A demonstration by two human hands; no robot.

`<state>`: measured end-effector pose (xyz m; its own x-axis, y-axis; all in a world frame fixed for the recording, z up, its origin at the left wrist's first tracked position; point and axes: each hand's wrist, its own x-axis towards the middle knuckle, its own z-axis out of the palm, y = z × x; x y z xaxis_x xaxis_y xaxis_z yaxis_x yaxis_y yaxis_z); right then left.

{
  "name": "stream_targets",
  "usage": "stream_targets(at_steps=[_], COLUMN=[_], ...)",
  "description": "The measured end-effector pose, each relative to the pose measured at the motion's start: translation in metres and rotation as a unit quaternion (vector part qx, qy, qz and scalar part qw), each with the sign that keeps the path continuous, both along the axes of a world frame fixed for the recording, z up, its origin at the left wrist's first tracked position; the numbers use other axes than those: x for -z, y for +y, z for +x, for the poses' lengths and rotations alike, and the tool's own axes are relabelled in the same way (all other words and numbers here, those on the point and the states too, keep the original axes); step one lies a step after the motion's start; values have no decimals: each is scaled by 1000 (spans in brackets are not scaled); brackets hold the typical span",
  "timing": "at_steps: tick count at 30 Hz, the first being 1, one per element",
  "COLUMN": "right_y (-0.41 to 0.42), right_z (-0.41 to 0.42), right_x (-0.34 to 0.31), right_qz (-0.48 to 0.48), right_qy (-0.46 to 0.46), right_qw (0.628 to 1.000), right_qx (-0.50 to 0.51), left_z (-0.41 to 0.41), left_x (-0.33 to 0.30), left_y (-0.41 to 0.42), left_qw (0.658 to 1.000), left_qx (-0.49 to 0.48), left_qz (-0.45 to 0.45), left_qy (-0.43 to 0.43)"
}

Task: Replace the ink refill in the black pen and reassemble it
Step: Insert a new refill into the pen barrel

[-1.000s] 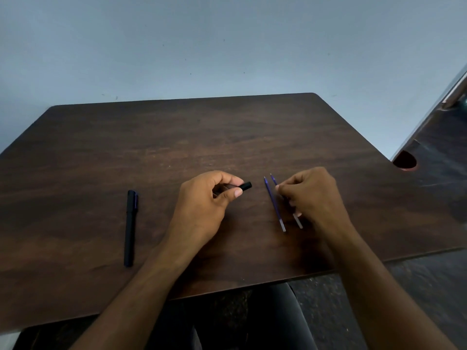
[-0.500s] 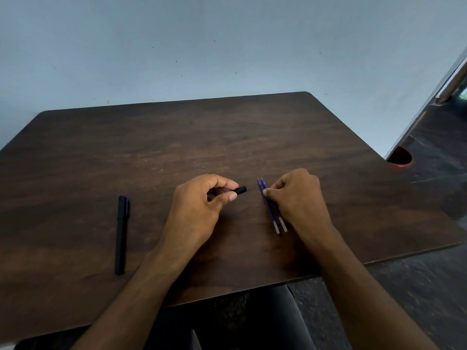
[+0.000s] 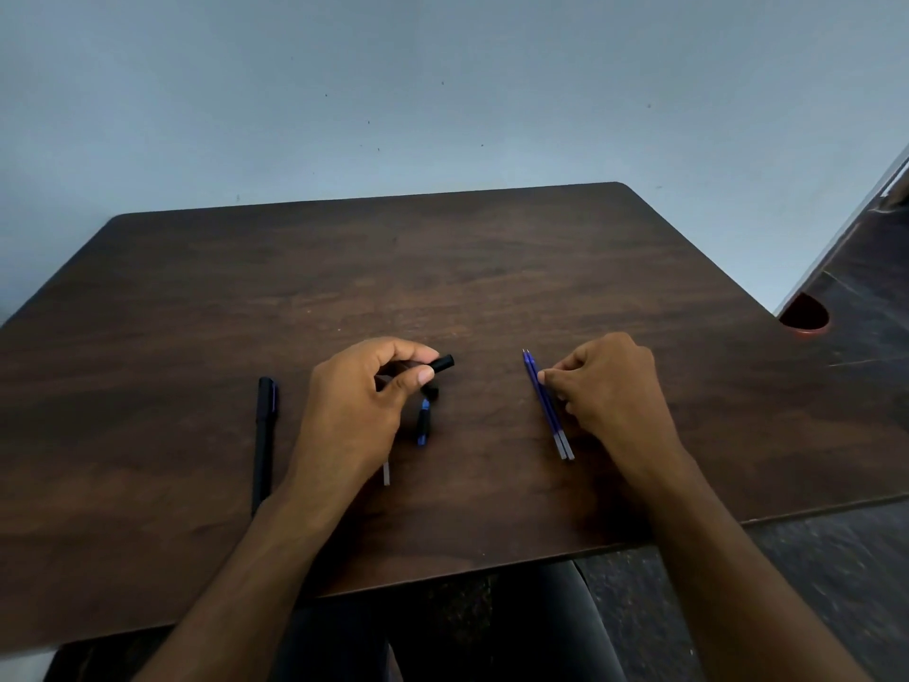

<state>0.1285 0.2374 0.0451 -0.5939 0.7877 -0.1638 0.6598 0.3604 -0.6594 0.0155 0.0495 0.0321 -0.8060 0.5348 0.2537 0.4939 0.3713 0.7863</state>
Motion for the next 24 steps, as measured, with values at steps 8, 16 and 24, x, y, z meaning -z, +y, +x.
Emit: stream_targets(at_steps=[8,16,24], right_y=[2,-37,-92], right_z=[3,-13,-87], right_x=[-6,-19,-14], right_qz=[-2,43,52], right_qy=[3,84,-89], right_qw=[1000,988,962], right_qx=[6,-126,-251], left_z=[-11,-15,-9], left_x=[0,0,11], left_y=[-23,-51,-78], left_qw=[1000,997,989], left_qx=[-24,-65,-80], left_qz=[15,36,111], left_qy=[8,19,-57])
